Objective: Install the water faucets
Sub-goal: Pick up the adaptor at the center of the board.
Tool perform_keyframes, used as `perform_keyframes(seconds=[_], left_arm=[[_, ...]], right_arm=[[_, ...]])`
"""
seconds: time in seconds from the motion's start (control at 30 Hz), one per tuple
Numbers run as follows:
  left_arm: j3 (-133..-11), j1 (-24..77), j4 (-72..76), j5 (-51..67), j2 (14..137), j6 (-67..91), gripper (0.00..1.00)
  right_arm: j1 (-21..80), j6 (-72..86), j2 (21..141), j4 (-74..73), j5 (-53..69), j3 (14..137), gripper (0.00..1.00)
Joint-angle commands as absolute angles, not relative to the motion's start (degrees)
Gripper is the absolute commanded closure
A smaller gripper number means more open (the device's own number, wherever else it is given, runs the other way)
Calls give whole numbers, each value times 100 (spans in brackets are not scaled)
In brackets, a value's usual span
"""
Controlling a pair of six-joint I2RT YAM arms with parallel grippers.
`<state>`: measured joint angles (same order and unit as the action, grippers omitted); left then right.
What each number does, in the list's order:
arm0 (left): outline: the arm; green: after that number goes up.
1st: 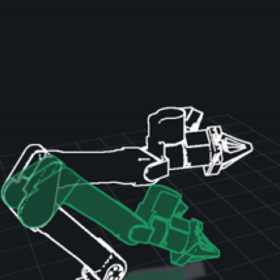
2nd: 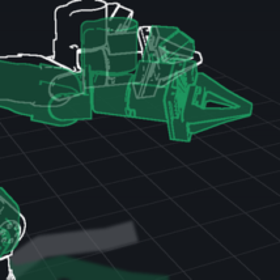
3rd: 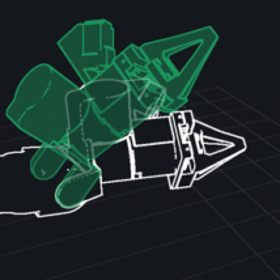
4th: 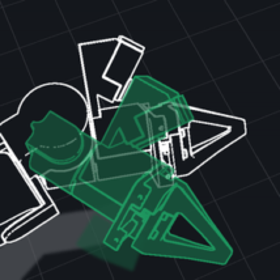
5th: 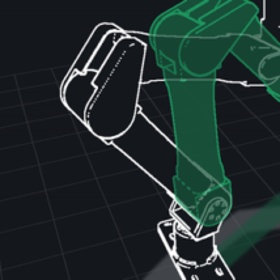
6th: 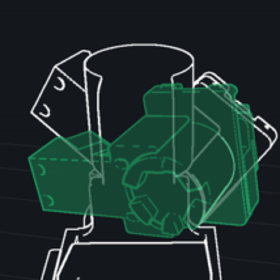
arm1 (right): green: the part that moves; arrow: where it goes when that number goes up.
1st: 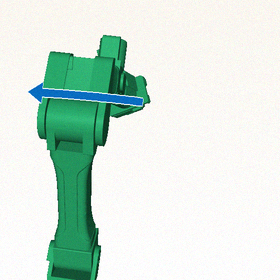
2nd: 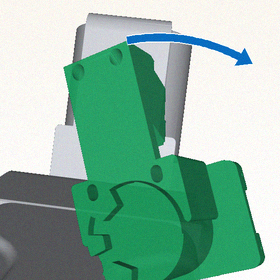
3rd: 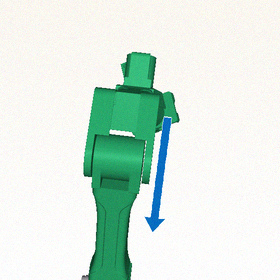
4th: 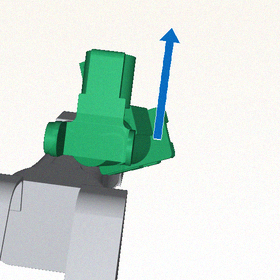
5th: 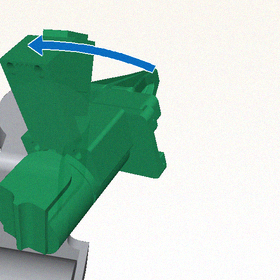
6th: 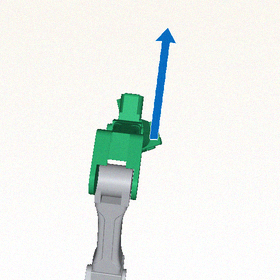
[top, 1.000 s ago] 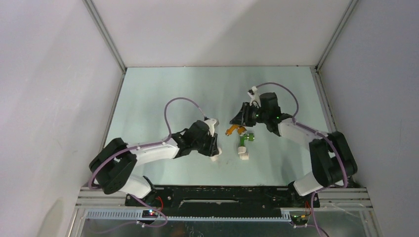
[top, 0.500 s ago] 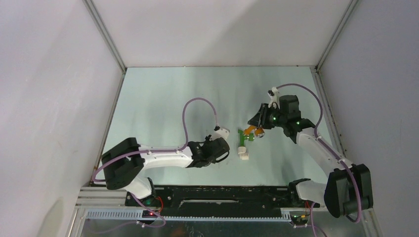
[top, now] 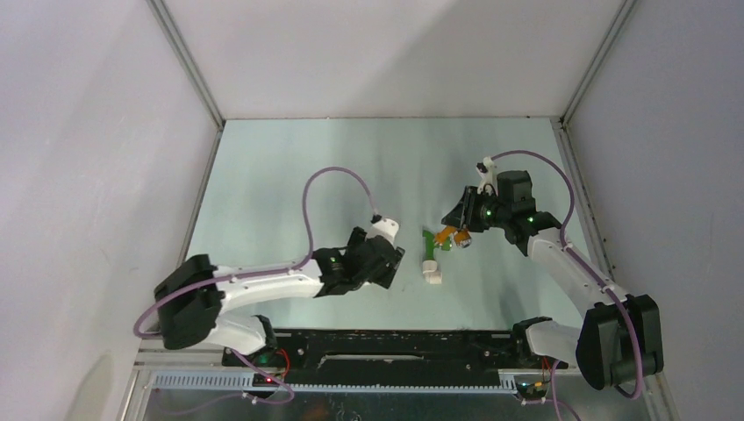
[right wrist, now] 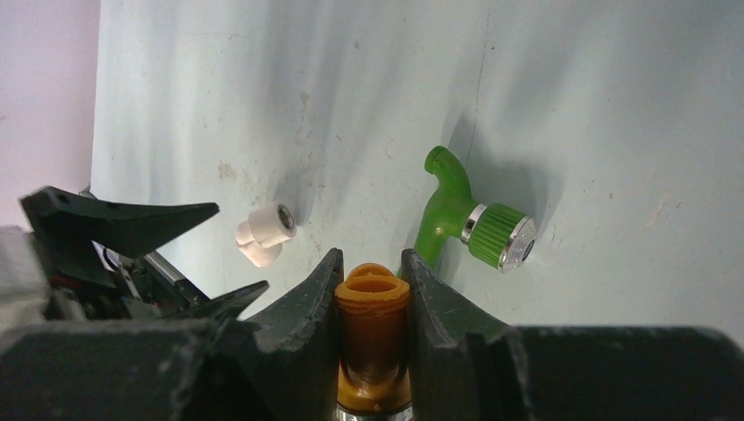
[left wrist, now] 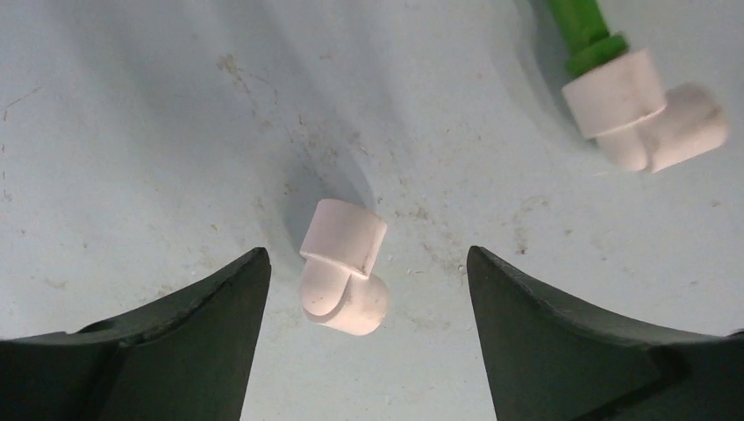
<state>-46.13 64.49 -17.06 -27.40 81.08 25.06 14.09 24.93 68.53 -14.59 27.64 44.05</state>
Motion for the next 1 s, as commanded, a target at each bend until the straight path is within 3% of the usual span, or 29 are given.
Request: perform_keyframes(seconds=[0.0, 0.3, 0.7, 0.97], left_arm=[[-4273, 5951, -1237, -2166, 7363, 2740, 12], [-2495, 3892, 349, 563, 6252, 3747, 6], [-2097, 3462, 1224, 1466, 7096, 4289, 15], [-2128, 3467, 553, 1231, 7097, 4450, 22]], right_arm=[[1383, 2433, 6715, -1346, 2871, 4421, 100], [1377, 2456, 6715, -1342, 2960, 4421, 100], [1489, 2468, 6936, -1290, 3092, 4421, 100], [1528, 2511, 6955, -1253, 3104, 4421, 100]])
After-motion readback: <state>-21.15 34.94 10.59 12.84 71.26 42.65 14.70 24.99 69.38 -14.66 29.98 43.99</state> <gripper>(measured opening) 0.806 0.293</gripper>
